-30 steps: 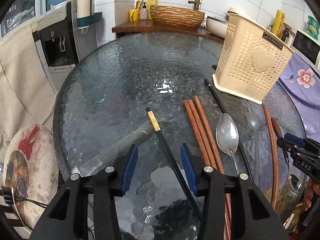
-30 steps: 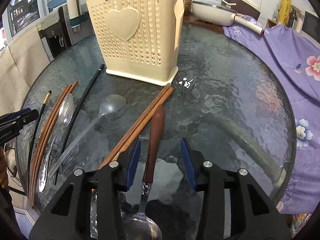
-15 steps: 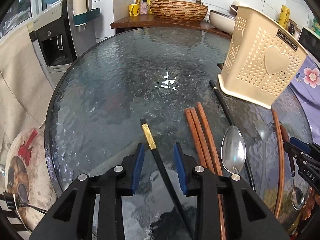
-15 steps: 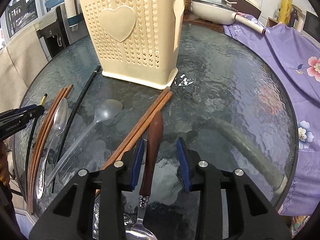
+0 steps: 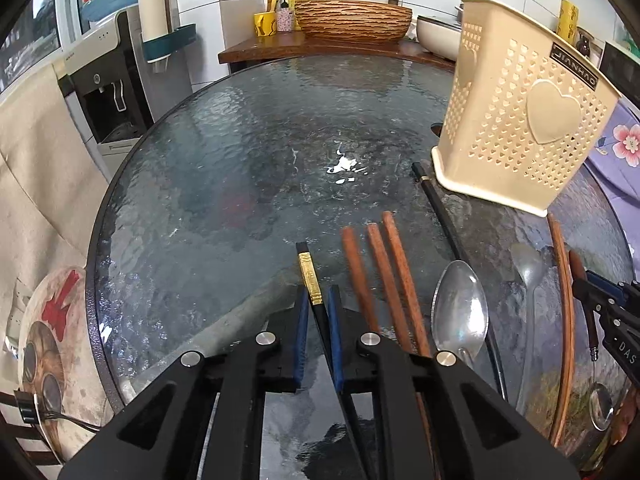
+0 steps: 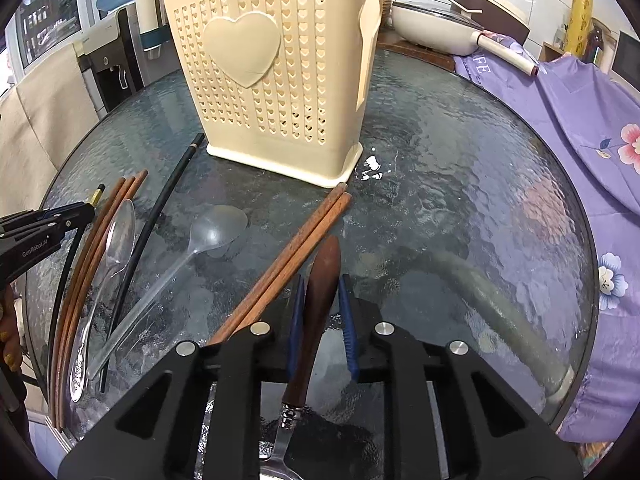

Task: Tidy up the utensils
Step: 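Close the left tool on the gold-tipped black chopstick while the right tool grasps the wooden-handled spoon, then lift the black chopstick with the left tool while the right tool carries the spoon to the holder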

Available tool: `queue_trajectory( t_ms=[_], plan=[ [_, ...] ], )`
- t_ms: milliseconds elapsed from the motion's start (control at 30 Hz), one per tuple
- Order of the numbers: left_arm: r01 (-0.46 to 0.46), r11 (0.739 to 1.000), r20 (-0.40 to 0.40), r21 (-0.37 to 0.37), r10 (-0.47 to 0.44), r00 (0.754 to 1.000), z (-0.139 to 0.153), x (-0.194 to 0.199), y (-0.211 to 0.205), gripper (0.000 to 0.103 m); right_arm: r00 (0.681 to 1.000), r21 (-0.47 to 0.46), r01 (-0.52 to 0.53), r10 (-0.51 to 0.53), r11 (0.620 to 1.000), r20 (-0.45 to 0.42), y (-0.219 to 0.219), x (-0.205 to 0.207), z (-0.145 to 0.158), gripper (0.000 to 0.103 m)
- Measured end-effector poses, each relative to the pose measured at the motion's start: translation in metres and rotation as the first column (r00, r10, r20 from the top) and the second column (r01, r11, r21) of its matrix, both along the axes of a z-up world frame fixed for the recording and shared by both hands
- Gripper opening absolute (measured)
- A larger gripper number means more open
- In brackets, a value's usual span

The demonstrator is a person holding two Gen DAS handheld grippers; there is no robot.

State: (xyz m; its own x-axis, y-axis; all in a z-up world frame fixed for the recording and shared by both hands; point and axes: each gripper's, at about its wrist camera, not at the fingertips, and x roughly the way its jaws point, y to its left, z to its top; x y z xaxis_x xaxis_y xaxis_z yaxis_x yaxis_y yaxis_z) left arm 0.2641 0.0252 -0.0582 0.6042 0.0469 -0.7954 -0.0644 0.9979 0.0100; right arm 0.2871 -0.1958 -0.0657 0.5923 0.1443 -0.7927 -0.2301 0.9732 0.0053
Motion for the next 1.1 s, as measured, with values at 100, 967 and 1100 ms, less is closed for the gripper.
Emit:
queue_trajectory(
  t_ms=[100,967,1100],
  plan=[
    [0.010,1.000,0.003,0.009,-0.010,1.000,-0.001,-0.002,-0.005,0.007,1.000,0.001,-0.004,0.004,1.000,0.002,0.000,0.000,0.000,0.018],
    [0.102,0.983,0.221,-0.155,-0.067,0.973,0.068,-0.019,0.003,0.007,0.984,0.200,-0.076,0.041,0.977,0.175,-0.031,-0.028,0.064,0.016],
    [0.149,0.973,0.298,-0.174,-0.092,0.950,0.097,-0.036,0.001,0.007,0.973,0.251,-0.101,0.043,0.963,0.227,-0.041,-0.044,0.085,0.016]
  ],
)
